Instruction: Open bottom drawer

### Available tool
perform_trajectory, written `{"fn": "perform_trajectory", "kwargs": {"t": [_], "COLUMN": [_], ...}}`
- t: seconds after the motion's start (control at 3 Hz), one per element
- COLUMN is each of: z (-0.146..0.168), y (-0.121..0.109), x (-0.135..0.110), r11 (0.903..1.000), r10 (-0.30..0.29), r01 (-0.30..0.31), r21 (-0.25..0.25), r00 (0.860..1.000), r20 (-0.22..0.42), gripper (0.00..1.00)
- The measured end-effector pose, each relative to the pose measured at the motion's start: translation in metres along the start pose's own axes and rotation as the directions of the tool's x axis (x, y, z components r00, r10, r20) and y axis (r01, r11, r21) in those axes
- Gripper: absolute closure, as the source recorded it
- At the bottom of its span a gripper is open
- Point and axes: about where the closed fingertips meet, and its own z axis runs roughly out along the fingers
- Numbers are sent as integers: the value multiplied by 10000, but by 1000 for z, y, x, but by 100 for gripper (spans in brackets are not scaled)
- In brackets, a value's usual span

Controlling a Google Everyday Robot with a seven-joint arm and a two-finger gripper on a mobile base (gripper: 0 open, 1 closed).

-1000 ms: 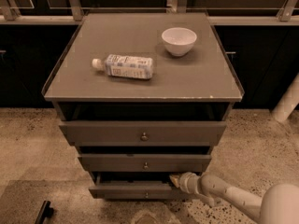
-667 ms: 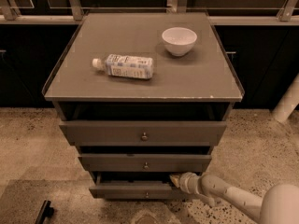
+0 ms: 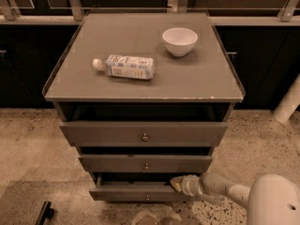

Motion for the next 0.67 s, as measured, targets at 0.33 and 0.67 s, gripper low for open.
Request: {"fn": "perform_trajectory", "kwargs": {"t": [0.33, 0.67], "z": [-1, -19], "y": [1, 7], "x": [3, 24], "r11": [9999, 9974], "r10": [-31, 373], "r01": [31, -377], "r21": [-96, -608], "r00": [10000, 9993], "r20": [-93, -78], "gripper": [100, 100]}}
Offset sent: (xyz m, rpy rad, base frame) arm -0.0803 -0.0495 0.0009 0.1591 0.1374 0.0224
